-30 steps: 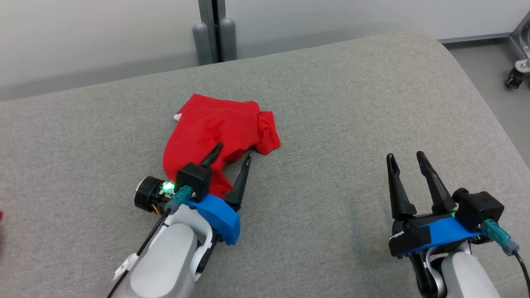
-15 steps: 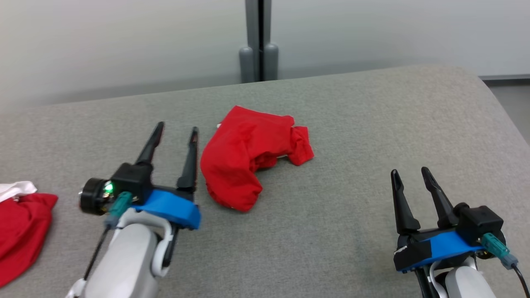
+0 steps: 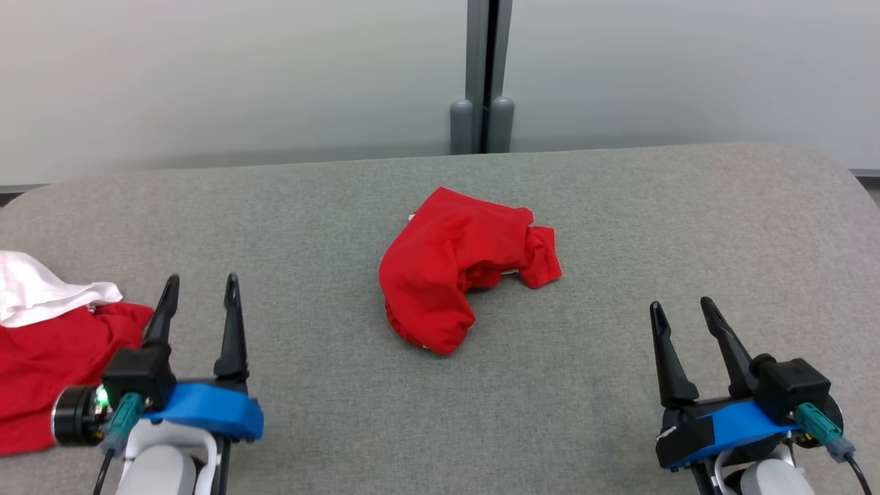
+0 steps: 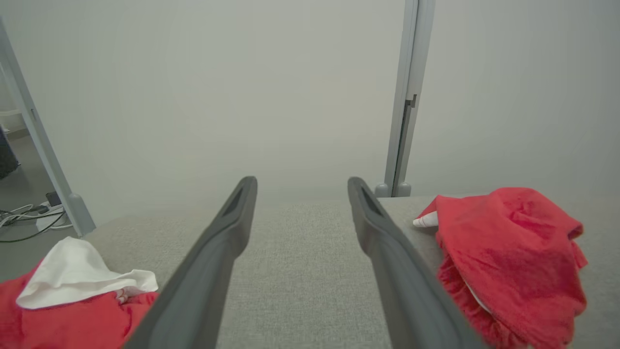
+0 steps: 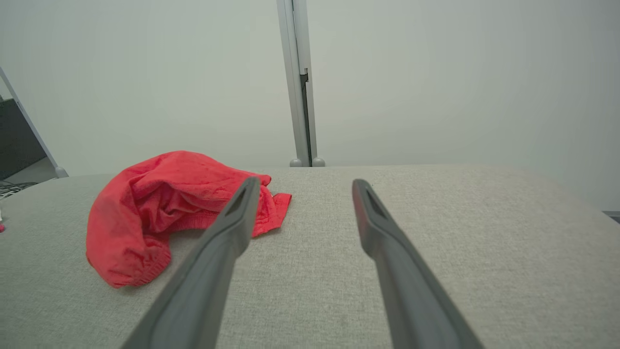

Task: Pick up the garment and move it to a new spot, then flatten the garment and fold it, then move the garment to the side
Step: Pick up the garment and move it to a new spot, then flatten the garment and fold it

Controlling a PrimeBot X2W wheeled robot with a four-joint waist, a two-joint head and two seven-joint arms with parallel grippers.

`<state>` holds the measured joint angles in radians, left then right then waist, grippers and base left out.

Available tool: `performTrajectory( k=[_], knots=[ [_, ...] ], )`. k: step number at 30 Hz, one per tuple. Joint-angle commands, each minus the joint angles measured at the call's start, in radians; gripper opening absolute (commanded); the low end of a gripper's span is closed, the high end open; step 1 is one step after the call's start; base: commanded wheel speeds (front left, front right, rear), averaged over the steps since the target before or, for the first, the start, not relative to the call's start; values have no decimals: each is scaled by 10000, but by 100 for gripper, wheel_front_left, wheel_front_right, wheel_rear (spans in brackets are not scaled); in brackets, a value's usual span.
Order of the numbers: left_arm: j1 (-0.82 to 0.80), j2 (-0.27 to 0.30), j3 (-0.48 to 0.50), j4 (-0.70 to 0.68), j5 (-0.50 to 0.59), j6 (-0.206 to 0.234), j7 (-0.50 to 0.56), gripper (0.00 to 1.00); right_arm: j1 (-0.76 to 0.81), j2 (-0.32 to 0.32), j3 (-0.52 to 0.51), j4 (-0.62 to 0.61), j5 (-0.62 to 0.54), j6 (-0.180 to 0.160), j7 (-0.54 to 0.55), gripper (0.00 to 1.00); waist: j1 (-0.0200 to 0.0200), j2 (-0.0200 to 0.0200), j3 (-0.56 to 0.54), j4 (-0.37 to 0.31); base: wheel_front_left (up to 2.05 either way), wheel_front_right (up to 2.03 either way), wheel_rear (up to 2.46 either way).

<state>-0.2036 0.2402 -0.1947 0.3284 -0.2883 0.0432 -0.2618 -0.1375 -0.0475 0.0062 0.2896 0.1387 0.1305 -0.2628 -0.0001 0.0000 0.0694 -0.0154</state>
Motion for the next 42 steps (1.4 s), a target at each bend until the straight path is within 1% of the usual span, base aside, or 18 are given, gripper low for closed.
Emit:
performTrajectory(
  k=[1,7,14,28,42],
  knots=[
    [161,11,113,-16,96,4,-46,100,91,-54,2,19,-72,5,-31,100,1,0,-20,33,0,0,0],
    [773,-68,483,97,239,-78,-46,100,263,-53,37,127,-172,5,-31,100,1,0,-130,161,0,0,0],
    [1160,-344,778,247,480,-268,-47,100,445,-53,39,322,-241,5,-31,100,1,0,-169,224,0,0,0],
    [1271,-668,1376,372,851,-543,-47,100,437,-53,68,578,-180,5,-31,100,1,0,-256,188,0,0,0],
    [1199,-830,1725,509,1212,-803,-48,100,469,-53,133,680,-113,5,-31,100,1,0,-405,240,0,0,0]
  ],
)
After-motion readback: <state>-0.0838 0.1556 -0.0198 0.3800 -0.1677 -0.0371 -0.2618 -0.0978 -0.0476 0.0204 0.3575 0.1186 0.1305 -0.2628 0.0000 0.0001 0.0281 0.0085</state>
